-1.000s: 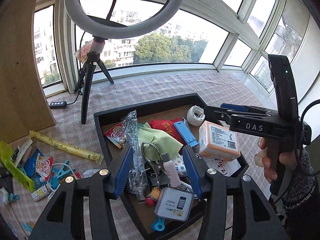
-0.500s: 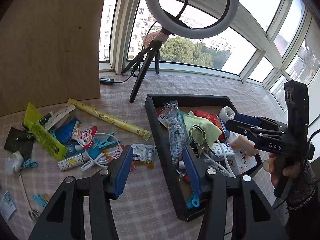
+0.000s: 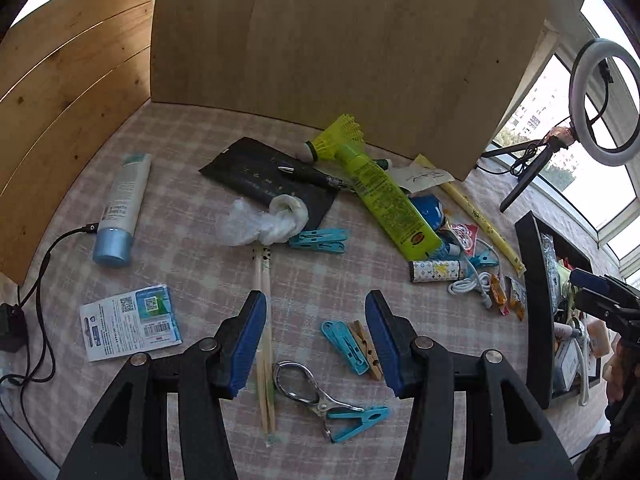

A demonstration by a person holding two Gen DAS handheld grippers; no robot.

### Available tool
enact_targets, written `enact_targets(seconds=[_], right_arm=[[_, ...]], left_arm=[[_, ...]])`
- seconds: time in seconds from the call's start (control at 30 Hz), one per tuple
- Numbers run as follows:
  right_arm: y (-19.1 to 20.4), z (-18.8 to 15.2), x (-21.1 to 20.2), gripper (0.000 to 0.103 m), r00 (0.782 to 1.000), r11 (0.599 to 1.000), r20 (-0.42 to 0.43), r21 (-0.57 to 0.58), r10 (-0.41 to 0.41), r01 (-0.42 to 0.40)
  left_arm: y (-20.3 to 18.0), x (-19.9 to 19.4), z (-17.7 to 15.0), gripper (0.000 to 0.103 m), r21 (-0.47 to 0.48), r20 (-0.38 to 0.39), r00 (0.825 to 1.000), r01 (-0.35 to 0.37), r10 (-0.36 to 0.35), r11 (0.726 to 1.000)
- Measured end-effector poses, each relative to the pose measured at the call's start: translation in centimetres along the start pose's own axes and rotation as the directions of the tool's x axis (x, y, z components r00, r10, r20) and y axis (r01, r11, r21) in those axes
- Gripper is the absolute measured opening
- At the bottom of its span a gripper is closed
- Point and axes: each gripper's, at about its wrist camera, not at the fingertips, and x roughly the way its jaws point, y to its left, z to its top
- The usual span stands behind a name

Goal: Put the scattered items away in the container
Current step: 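Grasp the white plastic wrap with the left gripper while the right grasps the blue clothespin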

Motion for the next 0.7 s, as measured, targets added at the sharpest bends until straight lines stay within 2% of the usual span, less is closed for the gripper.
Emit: enact_targets(seconds=[0.07,0.2,0.33,0.47,0.6,0.7], right_arm=[[2.4,1.3,2.4,0.061,0.999,0.998,-0.018,-0.035,0.046,-0.047],[6.0,3.6,7.5,0.050,0.996,0.994,-0.054,-0.079,0.066,-0.070],[7.8,5.1,11.9,0.048,0.992,0.994,-0.101,-0.079,0.069,-0.077],[8.3,6.2,15.2,0.046,0.985,0.994,-0.137,-0.024,0.105,-0.110],[8.4,7.0,18.1,0.041,0.975,0.990,-0.174,0.022,0.138,-0.136],[8.5,7.6,19.6,0.033,0.973,0.991,-0.188,0.035,0.133,-0.128]], left_arm=[[3.1,0.5,0.6,0.049,-0.075,0.012,1.000,0.000,0.001,0.997],[6.5,2.1,1.5,0.049,-0.196,0.021,0.999,0.030,-0.026,0.980],[6.7,4.2,2.4,0.049,-0.230,0.014,0.998,0.056,-0.055,0.972],[7.0,6.2,3.6,0.049,-0.264,0.001,0.997,0.071,-0.073,0.962],[7.4,8.0,4.1,0.049,-0.296,-0.014,0.995,0.091,-0.099,0.951],[7.7,8.9,4.3,0.046,-0.311,-0.023,0.993,0.099,-0.112,0.945]])
